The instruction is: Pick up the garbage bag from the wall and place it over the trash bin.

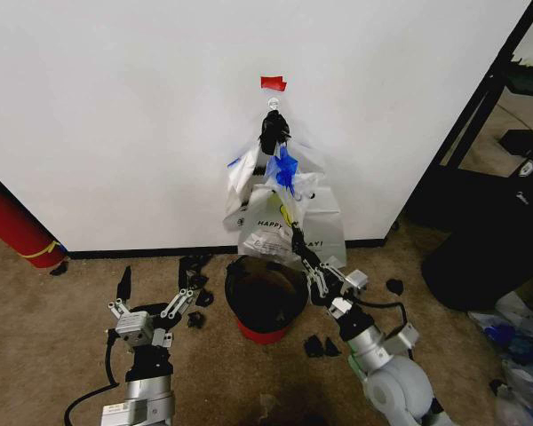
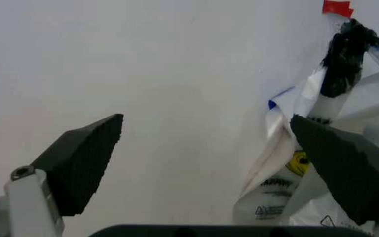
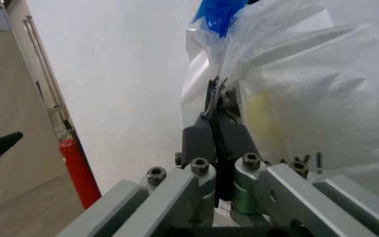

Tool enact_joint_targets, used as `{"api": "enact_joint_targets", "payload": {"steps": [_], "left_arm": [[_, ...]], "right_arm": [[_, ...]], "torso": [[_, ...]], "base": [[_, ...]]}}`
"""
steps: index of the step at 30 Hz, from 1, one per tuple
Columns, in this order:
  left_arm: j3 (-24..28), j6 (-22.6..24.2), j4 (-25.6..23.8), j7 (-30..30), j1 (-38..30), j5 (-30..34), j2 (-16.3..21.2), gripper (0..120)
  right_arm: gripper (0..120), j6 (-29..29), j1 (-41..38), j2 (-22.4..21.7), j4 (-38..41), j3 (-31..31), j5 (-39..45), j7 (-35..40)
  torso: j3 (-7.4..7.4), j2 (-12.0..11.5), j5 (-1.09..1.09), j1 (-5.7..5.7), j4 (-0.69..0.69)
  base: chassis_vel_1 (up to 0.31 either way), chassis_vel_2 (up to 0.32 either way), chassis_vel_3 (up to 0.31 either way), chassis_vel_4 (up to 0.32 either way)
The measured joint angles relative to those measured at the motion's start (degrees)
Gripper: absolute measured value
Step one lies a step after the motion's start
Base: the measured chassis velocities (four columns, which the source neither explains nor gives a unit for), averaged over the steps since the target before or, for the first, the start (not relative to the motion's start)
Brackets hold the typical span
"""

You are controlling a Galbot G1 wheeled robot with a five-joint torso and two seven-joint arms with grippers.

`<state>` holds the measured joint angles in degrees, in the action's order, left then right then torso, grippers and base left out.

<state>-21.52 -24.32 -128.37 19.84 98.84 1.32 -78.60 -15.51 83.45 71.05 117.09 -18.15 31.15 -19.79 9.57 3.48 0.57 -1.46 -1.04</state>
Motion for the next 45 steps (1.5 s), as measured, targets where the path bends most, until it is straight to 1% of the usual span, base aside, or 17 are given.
{"api": "enact_joint_targets", "payload": {"steps": [2,4,9,11,15,19,23,30,45], "left_arm": [[0.0,0.1,0.1,0.0,-0.3,0.3,0.2,100],[0.4,0.4,0.6,0.0,-0.9,1.0,0.8,100],[0.8,0.5,1.0,0.0,-1.4,1.4,1.1,100],[0.8,0.5,1.0,0.0,-1.5,1.5,1.2,100],[0.8,0.6,1.2,0.0,-1.8,1.8,1.4,100],[0.9,0.6,1.3,0.0,-2.0,1.9,1.5,100],[1.1,0.7,1.4,0.0,-2.1,1.9,1.3,100],[0.8,0.7,1.3,0.0,-1.8,1.8,1.3,100],[1.0,0.8,1.6,-0.1,-2.0,1.8,1.2,100]], "right_arm": [[0,-0.6,0.9,0.1,0.2,-0.6,-0.3,-0.3],[0,-2.5,4.1,0.0,0.9,-1.5,-1.2,-2.0],[0,-5.8,9.2,-0.3,2.2,-2.3,-2.4,-3.5],[0,-6.2,9.8,-0.3,2.3,-2.5,-2.6,-3.7],[0,-10.3,13.6,0.2,2.5,-3.6,-3.6,-5.2],[0,-12.6,15.0,1.2,2.5,-3.8,-4.2,-5.8],[0,-15.6,16.4,3.4,2.1,-3.8,-4.5,-6.8],[0,-18.5,18.3,6.0,0.8,-3.8,-4.2,-8.4],[0,-23.2,21.9,6.5,-0.4,-5.4,-4.0,-10.6]], "torso": [[0.0,0.0,0.0,0.0,0.0],[0.0,0.0,0.0,0.0,0.01],[0.0,0.0,0.0,0.0,0.0],[0.0,0.0,0.0,0.0,0.01],[0.0,0.0,0.0,0.0,0.0],[0.0,0.0,0.0,0.0,0.0],[0.0,0.0,0.01,-0.01,0.0],[0.0,0.0,0.01,-0.01,0.0],[0.0,0.0,0.01,0.0,0.0]], "base": [[0.0,0.0,0.0,0.0],[0.0,0.0,0.0,0.0],[0.0,0.0,0.0,0.0],[0.0,0.0,0.0,0.0],[0.0,0.0,0.0,0.0],[0.0,0.0,0.0,0.0],[0.0,0.0,0.0,0.0],[0.0,0.0,0.0,0.0],[0.0,0.0,0.0,0.0]]}}
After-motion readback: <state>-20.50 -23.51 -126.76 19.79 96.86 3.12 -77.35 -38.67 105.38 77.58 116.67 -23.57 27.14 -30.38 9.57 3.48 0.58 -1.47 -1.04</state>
